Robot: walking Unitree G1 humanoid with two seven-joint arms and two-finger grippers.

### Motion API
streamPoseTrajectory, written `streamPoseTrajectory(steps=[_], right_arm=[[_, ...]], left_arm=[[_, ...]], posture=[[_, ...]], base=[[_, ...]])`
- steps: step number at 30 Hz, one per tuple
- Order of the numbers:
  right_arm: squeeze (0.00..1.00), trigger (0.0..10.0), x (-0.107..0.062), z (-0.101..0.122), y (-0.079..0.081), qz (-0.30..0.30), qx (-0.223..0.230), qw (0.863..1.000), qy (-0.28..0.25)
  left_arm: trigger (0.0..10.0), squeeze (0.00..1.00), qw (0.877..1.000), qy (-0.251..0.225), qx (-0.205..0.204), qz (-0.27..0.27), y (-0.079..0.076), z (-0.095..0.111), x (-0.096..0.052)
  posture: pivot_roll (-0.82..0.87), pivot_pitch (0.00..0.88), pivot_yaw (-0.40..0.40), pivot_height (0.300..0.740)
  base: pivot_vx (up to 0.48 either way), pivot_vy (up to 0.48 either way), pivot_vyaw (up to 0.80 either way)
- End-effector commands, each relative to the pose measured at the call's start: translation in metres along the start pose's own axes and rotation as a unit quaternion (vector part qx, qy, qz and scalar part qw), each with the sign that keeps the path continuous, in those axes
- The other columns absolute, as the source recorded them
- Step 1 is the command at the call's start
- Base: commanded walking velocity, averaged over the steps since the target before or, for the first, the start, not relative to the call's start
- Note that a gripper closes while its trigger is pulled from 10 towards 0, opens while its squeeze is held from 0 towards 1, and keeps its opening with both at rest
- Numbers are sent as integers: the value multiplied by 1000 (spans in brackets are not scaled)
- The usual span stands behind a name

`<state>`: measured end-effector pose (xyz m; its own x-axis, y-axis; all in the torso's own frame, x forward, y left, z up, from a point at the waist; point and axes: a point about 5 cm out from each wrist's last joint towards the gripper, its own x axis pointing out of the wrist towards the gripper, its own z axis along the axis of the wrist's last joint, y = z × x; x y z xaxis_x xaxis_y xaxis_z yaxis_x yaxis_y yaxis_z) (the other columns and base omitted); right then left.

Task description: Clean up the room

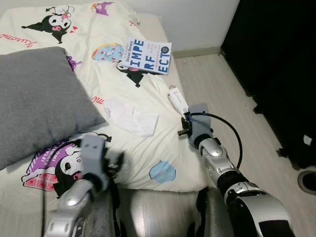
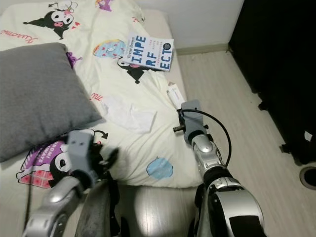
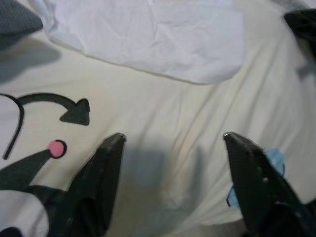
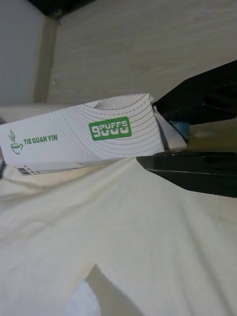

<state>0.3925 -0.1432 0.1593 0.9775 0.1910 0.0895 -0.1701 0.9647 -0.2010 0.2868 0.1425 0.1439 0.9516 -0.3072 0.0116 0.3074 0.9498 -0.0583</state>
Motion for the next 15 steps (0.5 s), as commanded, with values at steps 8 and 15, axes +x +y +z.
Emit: streamPoseTrajectory(steps=[8, 15], right_arm=[[0, 10000, -23, -8, -15, -55, -24, 997, -54], [0, 10000, -33, -14, -33, -130, -4, 991, -39]], left_arm=[[10000, 1000, 1000, -5, -16, -6, -4, -7, 21], [10000, 976, 999, -40, 19, 5, -4, 4, 34]], posture=[[56, 336, 35, 530], [60, 339, 28, 530]], base=[[0, 0, 0], [0, 0, 0]])
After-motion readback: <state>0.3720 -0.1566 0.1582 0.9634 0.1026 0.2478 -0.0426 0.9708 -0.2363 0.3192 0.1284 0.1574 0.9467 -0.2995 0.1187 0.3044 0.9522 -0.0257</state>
